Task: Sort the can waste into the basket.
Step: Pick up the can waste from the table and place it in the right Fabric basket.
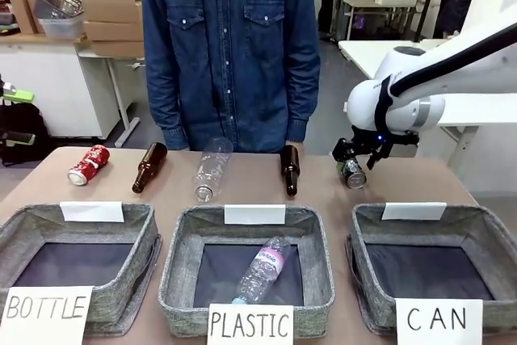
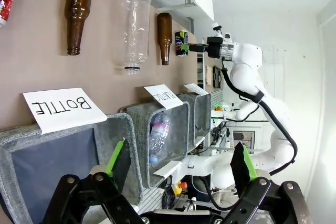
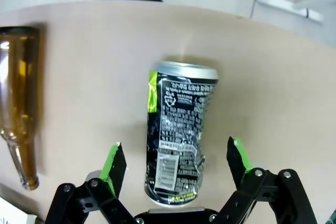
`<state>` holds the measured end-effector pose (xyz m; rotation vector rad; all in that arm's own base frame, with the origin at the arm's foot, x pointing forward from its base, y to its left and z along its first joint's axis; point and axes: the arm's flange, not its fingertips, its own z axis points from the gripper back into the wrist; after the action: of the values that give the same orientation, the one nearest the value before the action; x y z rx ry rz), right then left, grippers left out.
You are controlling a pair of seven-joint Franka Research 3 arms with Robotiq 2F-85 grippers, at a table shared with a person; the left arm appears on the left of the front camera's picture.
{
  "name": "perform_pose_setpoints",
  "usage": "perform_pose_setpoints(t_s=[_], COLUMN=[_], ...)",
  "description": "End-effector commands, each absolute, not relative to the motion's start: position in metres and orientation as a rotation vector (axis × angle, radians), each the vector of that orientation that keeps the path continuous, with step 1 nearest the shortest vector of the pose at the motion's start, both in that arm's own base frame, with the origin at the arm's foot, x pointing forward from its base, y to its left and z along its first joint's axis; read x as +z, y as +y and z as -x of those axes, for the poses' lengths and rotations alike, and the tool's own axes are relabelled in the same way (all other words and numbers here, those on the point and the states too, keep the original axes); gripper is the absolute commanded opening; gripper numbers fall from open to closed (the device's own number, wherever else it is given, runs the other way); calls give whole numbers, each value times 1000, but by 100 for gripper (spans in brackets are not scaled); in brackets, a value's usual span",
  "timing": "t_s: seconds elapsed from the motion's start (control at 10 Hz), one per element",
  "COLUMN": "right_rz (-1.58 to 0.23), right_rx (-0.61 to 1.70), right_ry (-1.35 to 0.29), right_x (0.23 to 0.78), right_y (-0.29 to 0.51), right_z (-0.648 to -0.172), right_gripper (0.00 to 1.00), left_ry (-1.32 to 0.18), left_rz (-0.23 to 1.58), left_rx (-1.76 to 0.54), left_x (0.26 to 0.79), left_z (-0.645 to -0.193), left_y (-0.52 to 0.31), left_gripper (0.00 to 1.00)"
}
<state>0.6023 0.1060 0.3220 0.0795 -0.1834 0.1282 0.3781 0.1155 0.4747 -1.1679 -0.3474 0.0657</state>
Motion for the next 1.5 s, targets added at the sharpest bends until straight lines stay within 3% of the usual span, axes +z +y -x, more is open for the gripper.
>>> perform_pose_setpoints(t_s=[0.0, 0.3, 0.4, 0.5, 0.6, 0.7, 0.8, 1.4], right_rz=[-5, 27, 46, 55, 79, 100, 107, 100], right_rx=[82, 91, 90, 82, 61, 75, 81, 77], right_ry=[-182, -204, -206, -214, -228, -223, -224, -196], right_x=[319, 319, 318, 317, 316, 316, 316, 314], right_y=[116, 120, 122, 123, 124, 125, 124, 120], right_z=[-614, -614, -613, -613, -612, -611, -611, -611], right_gripper=[100, 100, 42, 42, 0, 39, 0, 0], left_ry=[-367, -367, -367, -367, -367, -367, -367, -367], left_rz=[1186, 1186, 1186, 1186, 1186, 1186, 1186, 1186], left_rx=[49, 49, 49, 49, 49, 49, 49, 49], left_x=[476, 476, 476, 476, 476, 476, 476, 476], left_z=[-378, -378, -378, -378, -378, -378, -378, -378], left_y=[115, 115, 115, 115, 115, 115, 115, 115], left_gripper=[100, 100, 100, 100, 100, 100, 100, 100])
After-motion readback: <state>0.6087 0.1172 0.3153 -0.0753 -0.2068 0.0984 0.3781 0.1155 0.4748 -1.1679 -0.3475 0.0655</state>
